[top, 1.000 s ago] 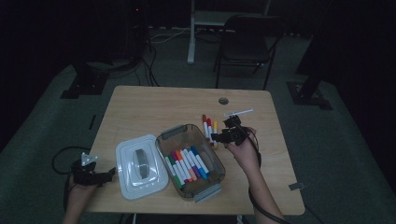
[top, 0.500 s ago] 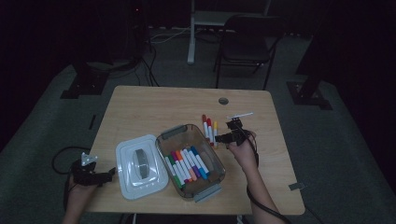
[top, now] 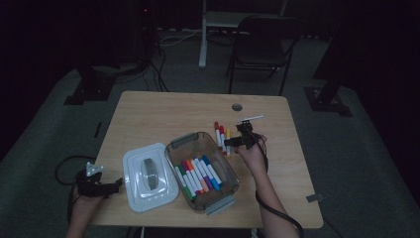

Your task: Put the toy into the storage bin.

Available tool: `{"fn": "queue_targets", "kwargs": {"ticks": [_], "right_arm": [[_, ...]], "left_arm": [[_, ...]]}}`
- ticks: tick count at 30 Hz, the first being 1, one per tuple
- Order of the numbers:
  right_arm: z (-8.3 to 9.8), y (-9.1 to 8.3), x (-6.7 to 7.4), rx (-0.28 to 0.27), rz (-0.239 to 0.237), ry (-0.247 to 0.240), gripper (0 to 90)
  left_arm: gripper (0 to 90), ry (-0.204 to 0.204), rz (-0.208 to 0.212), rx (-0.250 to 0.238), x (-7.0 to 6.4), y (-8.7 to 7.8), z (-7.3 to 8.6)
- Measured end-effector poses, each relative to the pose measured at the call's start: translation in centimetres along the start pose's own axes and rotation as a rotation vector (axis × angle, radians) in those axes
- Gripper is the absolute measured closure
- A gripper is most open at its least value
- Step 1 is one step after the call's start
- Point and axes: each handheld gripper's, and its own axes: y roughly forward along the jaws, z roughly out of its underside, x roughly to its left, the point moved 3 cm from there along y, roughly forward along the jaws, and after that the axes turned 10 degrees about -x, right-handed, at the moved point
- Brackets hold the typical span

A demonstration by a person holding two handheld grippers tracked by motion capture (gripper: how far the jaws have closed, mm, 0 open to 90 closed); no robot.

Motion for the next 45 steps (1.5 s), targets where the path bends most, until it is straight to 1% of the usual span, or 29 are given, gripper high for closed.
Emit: {"fn": "queue_targets", "kwargs": {"ticks": [2, 3, 4, 5, 6, 7, 8, 9, 11, 12, 14, 16, 18, 19, 20, 21, 23, 25, 29, 31, 33, 34, 35, 38, 42, 44, 45], "right_arm": [[-0.3, 0.2, -0.1, -0.002, 0.017, 0.004, 34.7], [-0.4, 0.3, -0.2, -0.003, 0.025, 0.011, 37.1], [-0.4, 0.3, -0.2, -0.003, 0.025, 0.011, 37.1], [-0.5, 0.4, -0.3, -0.004, 0.033, 0.013, 46.3], [-0.6, 0.7, -0.5, 0.001, 0.008, 0.035, 51.5], [-0.6, 0.9, -0.5, 0.005, 0.008, 0.029, 55.3], [-0.6, 1.1, -0.5, 0.01, 0.008, 0.028, 56.9], [-0.6, 1.3, -0.5, 0.012, 0.007, 0.027, 56.9], [-0.5, 1.8, -0.6, 0.022, 0.023, 0.025, 58.9], [-0.5, 2.1, -0.7, 0.025, 0.023, 0.031, 58.9], [-0.5, 2.6, -0.9, 0.038, 0.04, 0.033, 60.2], [-0.5, 3.1, -1.1, 0.05, 0.038, 0.042, 60.5], [-0.5, 3.5, -1.3, 0.07, 0.055, 0.035, 62.8], [-0.4, 3.6, -1.4, 0.073, 0.05, 0.047, 62.7], [-0.4, 3.7, -1.5, 0.074, 0.053, 0.047, 63.4], [-0.3, 3.7, -1.6, 0.074, 0.05, 0.047, 64.4], [-0.3, 3.6, -1.7, 0.069, 0.056, 0.051, 64.0], [-0.3, 3.6, -1.7, 0.076, 0.057, 0.051, 63.6], [-0.4, 3.8, -1.6, 0.067, 0.049, 0.053, 62.5], [-0.4, 4.1, -1.2, 0.081, 0.047, 0.042, 62.5], [-0.3, 4.3, -1.2, 0.096, 0.053, 0.043, 66.4], [-0.2, 4.4, -1.3, 0.103, 0.059, 0.041, 66.7], [-0.1, 4.5, -1.5, 0.107, 0.06, 0.043, 69.8], [0.1, 4.4, -1.9, 0.112, 0.066, 0.055, 75.1], [0.2, 4.0, -2.6, 0.117, 0.06, 0.076, 76.7], [0.2, 3.6, -3.0, 0.108, 0.063, 0.093, 76.8], [0.2, 3.4, -3.2, 0.101, 0.053, 0.1, 76.8]], "left_arm": [[0.5, -0.001, -0.001, -0.001, 0.0, 0.0, 0.0], [0.5, -0.001, 0.0, -0.001, 0.0, 0.0, 0.0], [0.5, -0.001, 0.0, -0.001, 0.0, 0.0, 0.0], [0.5, -0.001, 0.0, -0.002, 0.0, 0.0, 0.0], [0.5, -0.001, 0.0, -0.001, 0.0, 0.0, 0.0], [0.5, 0.001, 0.0, 0.0, 0.0, 0.0, 0.0], [0.5, -0.001, -0.001, -0.001, 0.0, 0.0, 0.0], [0.5, -0.001, -0.001, -0.001, 0.0, 0.0, 0.0], [0.5, -0.001, 0.0, -0.002, 0.0, 0.0, 0.0], [0.5, 0.0, 0.0, 0.0, 0.0, 0.0, 0.0], [0.5, -0.001, 0.0, -0.002, 0.0, 0.0, 0.0], [0.5, -0.001, -0.001, -0.001, 0.0, 0.0, 0.0], [0.5, -0.001, 0.0, -0.001, 0.0, 0.0, 0.0], [0.5, -0.001, 0.0, -0.002, 0.0, 0.0, 0.0], [0.5, -0.001, 0.0, -0.001, 0.0, 0.0, 0.0], [0.5, -0.001, 0.0, -0.001, 0.0, 0.0, 0.0], [0.5, -0.001, 0.0, -0.002, 0.0, 0.0, 0.0], [0.5, -0.001, 0.0, -0.001, 0.0, 0.0, 0.0], [0.5, -0.001, -0.001, -0.002, 0.0, 0.0, 0.0], [0.5, -0.001, -0.001, -0.001, 0.0, 0.0, 0.0], [0.5, -0.001, 0.0, -0.001, 0.0, 0.0, 0.0], [0.5, -0.001, 0.0, -0.002, 0.0, 0.0, 0.0], [0.5, -0.001, 0.0, -0.001, 0.0, 0.0, 0.0], [0.5, -0.001, 0.0, -0.002, 0.0, 0.0, 0.0], [0.5, -0.001, 0.0, -0.001, 0.0, 0.0, 0.0], [0.5, -0.001, 0.0, -0.002, 0.0, 0.0, 0.0], [0.5, -0.001, -0.001, -0.001, 0.0, 0.0, 0.0]]}}
